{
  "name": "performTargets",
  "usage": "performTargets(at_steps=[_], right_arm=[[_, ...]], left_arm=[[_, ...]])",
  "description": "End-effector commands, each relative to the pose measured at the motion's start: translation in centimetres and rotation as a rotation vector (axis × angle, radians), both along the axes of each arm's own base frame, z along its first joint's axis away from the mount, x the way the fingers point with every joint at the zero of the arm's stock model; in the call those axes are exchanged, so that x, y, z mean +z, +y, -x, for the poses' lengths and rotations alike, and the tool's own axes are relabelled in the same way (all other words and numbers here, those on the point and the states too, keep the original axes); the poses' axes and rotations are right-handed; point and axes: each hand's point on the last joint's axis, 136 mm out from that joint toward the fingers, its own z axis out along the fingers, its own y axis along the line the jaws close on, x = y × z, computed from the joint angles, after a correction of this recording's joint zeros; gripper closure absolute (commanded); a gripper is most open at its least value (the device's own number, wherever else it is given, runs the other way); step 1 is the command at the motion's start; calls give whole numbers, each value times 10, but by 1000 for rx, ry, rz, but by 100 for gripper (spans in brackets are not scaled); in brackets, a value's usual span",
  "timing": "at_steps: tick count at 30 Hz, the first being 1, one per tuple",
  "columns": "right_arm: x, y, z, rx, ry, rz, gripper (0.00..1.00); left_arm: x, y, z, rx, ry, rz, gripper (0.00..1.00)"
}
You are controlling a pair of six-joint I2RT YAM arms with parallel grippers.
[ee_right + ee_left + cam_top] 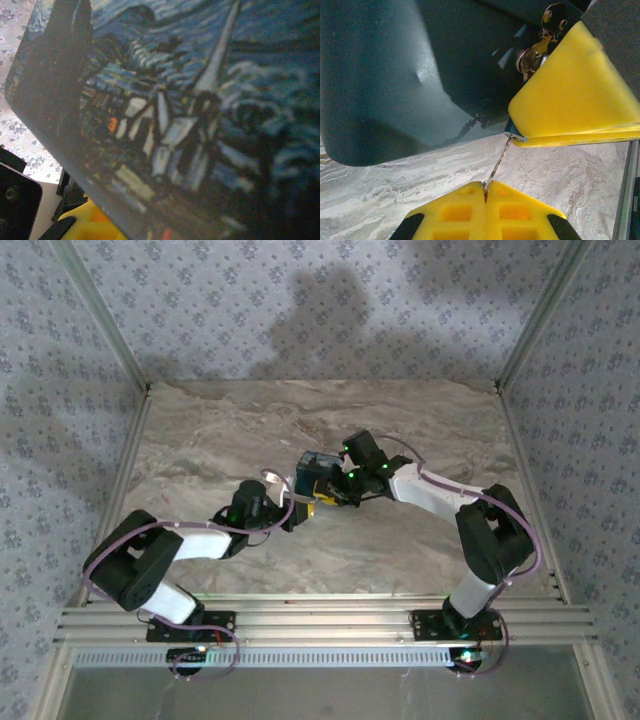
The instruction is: Unlock the padlock with the key
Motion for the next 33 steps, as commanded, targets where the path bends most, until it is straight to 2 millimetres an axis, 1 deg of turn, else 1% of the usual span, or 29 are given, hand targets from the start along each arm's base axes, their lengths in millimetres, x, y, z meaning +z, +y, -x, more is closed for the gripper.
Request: performTargets(at_steps=[1,10,14,19,29,33], right_arm=[[11,7,1,16,-18,-42,100],[9,9,2,21,-14,-41,100],[9,9,2,21,-14,-40,100],[8,9,2,20,-14,-39,100],[14,8,-1,6,-30,-42,100],[17,5,-2,-6,-44,-36,100]], left_arm=[[18,-7,-9,3,-46,44,100],[23,-3,-14,53,-55,57,100],[24,3,-15,86,-64,56,100],[26,1,-12,67,-69,61,100],[7,4,-3,54,-28,44,100],[9,6,3,53,-33,49,100]])
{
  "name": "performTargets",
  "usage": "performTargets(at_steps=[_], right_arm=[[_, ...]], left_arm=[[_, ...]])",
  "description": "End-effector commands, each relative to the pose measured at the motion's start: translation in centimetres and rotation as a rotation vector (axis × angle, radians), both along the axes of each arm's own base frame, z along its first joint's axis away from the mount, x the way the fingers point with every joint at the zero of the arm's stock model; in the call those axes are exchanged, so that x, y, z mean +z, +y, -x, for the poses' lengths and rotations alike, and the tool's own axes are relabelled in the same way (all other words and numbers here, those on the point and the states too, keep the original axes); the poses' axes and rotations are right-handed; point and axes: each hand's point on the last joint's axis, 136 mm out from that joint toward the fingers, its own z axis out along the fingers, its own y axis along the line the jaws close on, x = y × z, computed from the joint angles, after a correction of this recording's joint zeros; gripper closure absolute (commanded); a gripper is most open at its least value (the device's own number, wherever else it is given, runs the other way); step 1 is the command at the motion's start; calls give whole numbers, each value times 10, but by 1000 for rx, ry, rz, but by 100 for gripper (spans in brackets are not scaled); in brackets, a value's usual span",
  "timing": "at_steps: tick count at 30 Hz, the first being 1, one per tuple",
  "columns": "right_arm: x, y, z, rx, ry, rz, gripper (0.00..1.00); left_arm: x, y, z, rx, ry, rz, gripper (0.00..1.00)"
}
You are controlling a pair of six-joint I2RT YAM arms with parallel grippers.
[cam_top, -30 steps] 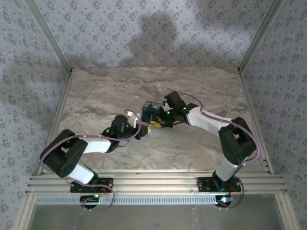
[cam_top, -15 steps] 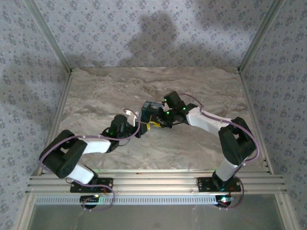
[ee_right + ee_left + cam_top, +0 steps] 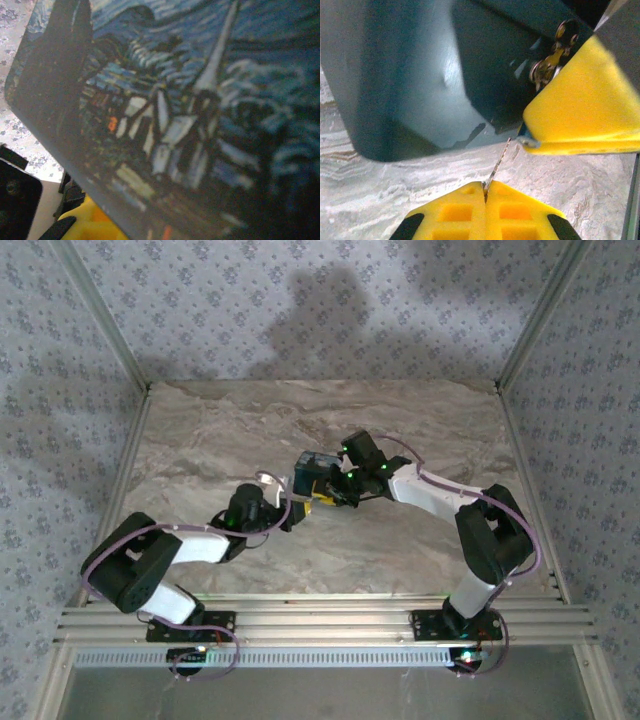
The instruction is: Unlock the padlock with the key
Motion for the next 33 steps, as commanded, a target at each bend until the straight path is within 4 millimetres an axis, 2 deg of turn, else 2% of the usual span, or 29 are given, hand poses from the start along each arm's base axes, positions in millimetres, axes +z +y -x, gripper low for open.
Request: performTargets(at_steps=[1,9,20,33], right_arm=[[16,1,-2,-5,-44,-27,100],[19,3,-3,-8,-50,-28,100],[23,3,-1,-8,-57,-24,100],[26,-1,-5,-25,-71,-20,100]], left_arm=[[13,-4,6,-17,-34,32,100],[24,-7,7,-26,-61,30,100],[26,-12,0,-22,-59,38,100],[12,-10,3,-15,-26,34,100]])
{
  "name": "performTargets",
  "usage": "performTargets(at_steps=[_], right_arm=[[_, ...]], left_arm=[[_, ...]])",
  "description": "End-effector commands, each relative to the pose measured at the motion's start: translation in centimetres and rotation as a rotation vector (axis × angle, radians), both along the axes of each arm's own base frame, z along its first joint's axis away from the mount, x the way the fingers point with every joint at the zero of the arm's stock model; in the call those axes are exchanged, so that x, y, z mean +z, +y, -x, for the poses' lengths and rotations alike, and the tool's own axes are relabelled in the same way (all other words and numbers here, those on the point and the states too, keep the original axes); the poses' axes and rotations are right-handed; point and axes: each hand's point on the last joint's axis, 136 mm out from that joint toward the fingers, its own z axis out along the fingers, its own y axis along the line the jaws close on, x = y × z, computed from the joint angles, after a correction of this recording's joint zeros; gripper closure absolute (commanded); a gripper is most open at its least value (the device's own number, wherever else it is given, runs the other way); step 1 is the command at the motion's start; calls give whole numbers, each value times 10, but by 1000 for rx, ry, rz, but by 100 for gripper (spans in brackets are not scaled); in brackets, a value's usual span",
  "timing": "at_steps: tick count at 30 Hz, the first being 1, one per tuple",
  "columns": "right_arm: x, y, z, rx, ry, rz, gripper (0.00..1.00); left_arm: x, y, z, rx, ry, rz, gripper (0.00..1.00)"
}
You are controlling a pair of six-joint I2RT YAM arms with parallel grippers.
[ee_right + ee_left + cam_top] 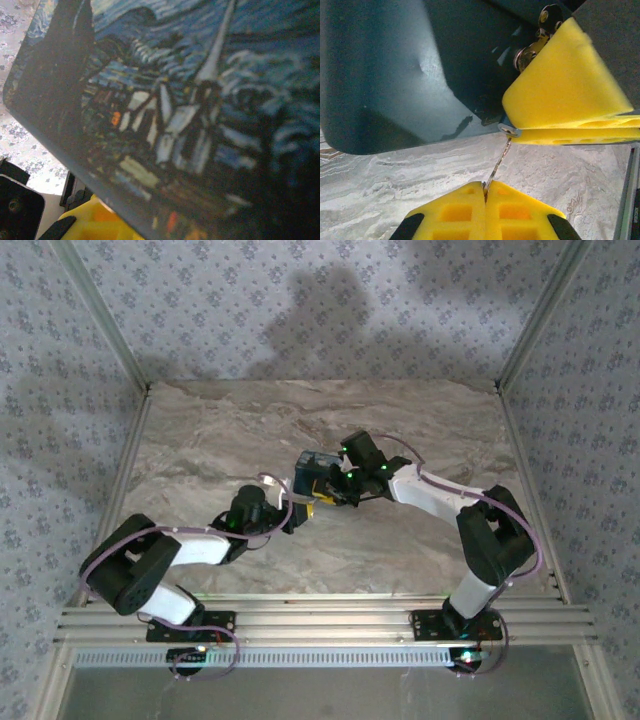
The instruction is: Unlock the padlock with the key
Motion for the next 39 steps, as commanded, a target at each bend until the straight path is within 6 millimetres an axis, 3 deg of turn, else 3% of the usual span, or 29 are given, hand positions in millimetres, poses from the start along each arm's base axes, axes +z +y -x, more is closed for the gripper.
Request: performTargets(at_steps=[1,19,39], right_arm=[[26,1,-4,-11,-54,-38,100],[20,3,-3,-5,-44,-32,100],[13,2,-2,-3,-30,-28,100]], left_arm=[[8,-3,-2,3,-21,30,100],[26,-11,-17,17,-55,64,100],[32,-8,-17,42,-77,99,100]])
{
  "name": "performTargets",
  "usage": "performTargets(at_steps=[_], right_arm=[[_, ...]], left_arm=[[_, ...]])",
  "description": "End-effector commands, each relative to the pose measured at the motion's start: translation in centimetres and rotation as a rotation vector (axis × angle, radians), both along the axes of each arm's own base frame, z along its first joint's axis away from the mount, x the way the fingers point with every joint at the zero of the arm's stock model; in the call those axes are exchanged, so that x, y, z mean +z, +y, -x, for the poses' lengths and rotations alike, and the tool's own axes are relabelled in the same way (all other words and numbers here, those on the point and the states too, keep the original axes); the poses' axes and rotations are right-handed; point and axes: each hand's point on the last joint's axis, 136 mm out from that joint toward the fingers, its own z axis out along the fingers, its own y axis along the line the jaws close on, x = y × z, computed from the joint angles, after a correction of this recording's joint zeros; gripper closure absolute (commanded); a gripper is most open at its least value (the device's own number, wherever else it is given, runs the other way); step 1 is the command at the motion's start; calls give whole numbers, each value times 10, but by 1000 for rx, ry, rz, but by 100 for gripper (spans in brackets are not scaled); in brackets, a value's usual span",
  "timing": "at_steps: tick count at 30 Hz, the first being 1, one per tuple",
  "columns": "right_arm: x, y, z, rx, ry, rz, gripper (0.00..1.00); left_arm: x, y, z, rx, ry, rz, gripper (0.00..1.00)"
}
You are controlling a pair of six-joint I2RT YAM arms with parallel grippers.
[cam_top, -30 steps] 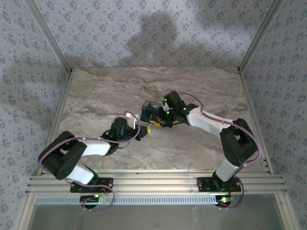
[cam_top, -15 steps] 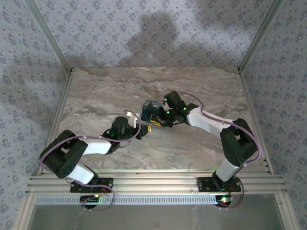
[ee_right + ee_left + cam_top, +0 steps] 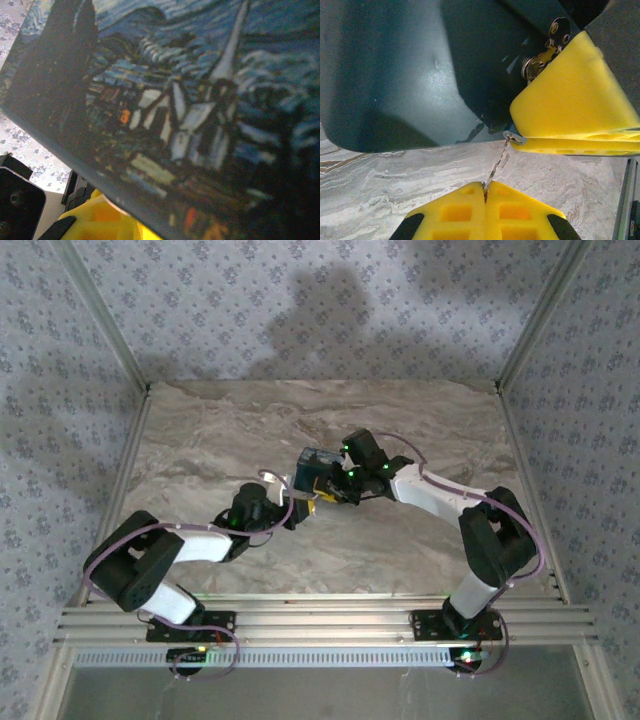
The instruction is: Unlock the padlock with the key
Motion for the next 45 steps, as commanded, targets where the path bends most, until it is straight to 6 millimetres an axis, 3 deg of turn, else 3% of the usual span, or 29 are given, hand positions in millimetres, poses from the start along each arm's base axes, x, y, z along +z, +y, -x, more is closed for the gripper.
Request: performTargets(at_steps=[1,24,40,45], right_arm=[[9,4,2,11,-13,-28,100],[13,10,3,22,-1,-52,100],[-1,11,12,47,36,-32,100],[-5,12,15,44,40,-23,100]], left_arm=[[27,-3,-9,18,-85,69,100],[31,-10,-10,-9,-100,106,100],[43,-10,-19,-21,-117,247,100],[32,-13,-20,-28,-90,260,100]])
